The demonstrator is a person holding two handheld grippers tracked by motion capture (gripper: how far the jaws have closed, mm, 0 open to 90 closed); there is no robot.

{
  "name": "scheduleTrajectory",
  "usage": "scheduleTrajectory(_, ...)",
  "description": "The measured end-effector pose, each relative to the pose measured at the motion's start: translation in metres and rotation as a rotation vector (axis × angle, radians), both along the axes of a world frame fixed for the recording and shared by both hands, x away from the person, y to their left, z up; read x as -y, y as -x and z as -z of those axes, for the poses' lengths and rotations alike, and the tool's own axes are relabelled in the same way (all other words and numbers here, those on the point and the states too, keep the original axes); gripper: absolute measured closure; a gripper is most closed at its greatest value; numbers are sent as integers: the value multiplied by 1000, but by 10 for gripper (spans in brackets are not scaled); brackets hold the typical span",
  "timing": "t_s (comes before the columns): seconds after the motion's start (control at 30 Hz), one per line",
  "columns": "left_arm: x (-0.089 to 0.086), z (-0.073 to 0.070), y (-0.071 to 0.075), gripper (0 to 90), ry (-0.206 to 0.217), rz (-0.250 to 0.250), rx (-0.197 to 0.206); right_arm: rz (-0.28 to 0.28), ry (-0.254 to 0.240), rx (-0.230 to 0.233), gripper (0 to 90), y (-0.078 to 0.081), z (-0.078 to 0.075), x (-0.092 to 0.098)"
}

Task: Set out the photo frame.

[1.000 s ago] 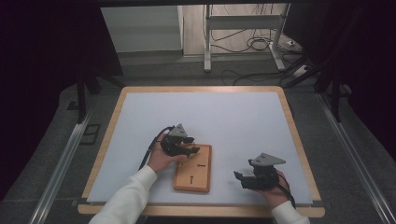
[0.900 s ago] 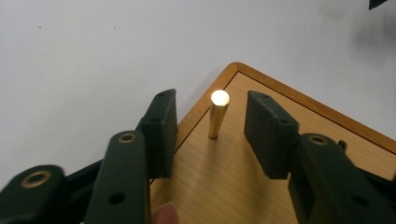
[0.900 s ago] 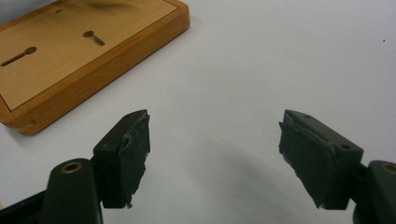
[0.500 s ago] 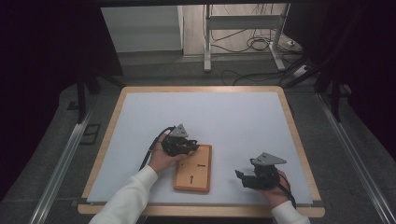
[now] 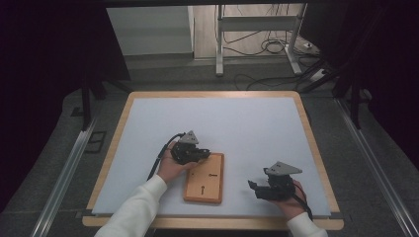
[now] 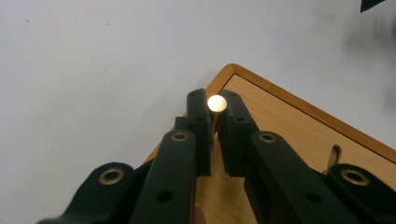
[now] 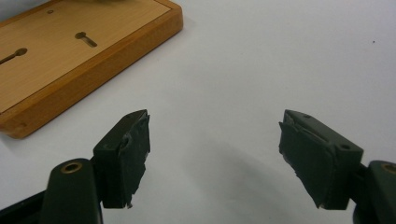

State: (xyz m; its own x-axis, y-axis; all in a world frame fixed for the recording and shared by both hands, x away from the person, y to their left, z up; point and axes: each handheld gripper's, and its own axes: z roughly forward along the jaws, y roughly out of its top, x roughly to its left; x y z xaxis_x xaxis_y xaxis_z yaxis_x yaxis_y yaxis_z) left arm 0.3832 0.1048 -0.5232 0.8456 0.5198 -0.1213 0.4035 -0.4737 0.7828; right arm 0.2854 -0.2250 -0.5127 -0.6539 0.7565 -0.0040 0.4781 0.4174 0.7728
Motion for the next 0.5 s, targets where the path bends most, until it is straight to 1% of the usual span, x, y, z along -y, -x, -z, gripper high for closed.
scheduleTrajectory(0.03,0,0,0,838,0,0,-5,-3,-1,-1,247,0,0,0)
scheduleTrajectory(0.2,-1,-1,-3,837,1,5,-27,-31,5,25,247,3,-2,-4)
scheduleTrajectory(0.27,-1,-1,-4,837,-2,7,-34,-49,24,45,238,6,-4,-7)
scheduleTrajectory(0.4,-1,-2,-5,837,-4,11,-42,-75,40,76,206,11,-8,-16)
scheduleTrajectory(0.43,-1,-2,-5,837,-2,10,-54,-83,43,86,204,13,-9,-19)
scheduleTrajectory(0.5,-1,-2,-6,834,2,10,-63,-108,59,107,203,17,-11,-26)
